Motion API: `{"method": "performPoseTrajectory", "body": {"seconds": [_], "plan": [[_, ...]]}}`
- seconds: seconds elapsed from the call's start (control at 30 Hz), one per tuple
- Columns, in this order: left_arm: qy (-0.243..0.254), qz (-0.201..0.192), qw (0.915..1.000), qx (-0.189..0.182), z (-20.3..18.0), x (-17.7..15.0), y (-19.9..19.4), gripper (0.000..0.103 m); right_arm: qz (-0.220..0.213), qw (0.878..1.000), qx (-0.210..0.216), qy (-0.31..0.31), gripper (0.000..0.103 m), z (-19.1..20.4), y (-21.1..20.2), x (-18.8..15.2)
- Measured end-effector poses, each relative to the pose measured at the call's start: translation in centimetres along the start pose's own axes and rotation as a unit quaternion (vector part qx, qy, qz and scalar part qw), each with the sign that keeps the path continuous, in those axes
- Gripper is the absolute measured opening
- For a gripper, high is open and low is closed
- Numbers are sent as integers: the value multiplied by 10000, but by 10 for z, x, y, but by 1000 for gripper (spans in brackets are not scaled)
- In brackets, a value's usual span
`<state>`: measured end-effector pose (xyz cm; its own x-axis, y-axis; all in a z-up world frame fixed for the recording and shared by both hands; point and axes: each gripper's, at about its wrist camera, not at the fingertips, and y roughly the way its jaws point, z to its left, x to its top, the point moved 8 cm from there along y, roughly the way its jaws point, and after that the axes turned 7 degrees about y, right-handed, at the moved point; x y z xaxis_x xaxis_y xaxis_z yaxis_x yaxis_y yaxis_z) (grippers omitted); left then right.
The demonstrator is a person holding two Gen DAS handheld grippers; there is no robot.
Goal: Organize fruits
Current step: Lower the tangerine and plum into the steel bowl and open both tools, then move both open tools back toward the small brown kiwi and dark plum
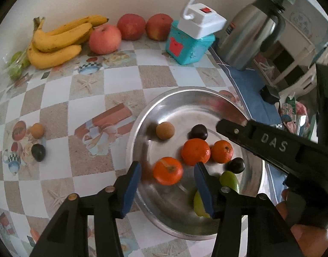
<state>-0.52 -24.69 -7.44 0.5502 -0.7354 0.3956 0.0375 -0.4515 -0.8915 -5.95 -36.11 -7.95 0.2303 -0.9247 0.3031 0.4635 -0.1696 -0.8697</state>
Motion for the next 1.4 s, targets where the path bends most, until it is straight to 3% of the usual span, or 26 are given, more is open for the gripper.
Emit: {"method": "performPoseTrajectory", "body": {"seconds": [0.27, 0.47, 0.5, 0.57, 0.67, 0.8, 0.87, 0.93, 1.0, 1.13, 1.4], "plan": [[-719, 115, 9968, 334, 49, -7, -15, 57, 132, 9995, -243, -158, 24, 1, -2, -7], [-1320, 175, 9891, 629, 91, -15, -29, 57, 262, 9975, -503, -418, 25, 8, -5, -18], [-1355, 174, 9883, 674, 95, -16, -31, 57, 258, 9971, -546, -466, 27, 10, -6, -21], [-1460, 153, 9861, 782, 105, -19, -36, 57, 246, 9967, -599, -496, 45, 14, -10, -26], [-1584, 111, 9837, 838, 113, -22, -44, 58, 271, 9968, -538, -534, 46, 23, -14, -33], [-1643, 21, 9817, 965, 120, -26, -56, 68, 323, 9953, -557, -717, 49, 37, -17, -45], [-1672, -6, 9806, 1021, 123, -29, -61, 68, 341, 9948, -555, -782, 59, 43, -18, -50], [-1694, -20, 9793, 1106, 126, -33, -65, 68, 314, 9945, -580, -813, 60, 47, -20, -53], [-1738, -23, 9778, 1170, 129, -36, -68, 76, 285, 9935, -656, -888, 61, 50, -23, -56], [-1817, -33, 9741, 1349, 134, -40, -74, 90, 228, 9910, -675, -1131, 75, 55, -27, -64], [-1869, -106, 9692, 1598, 138, -44, -84, 102, 112, 9870, -810, -1385, 76, 55, -39, -73]]}}
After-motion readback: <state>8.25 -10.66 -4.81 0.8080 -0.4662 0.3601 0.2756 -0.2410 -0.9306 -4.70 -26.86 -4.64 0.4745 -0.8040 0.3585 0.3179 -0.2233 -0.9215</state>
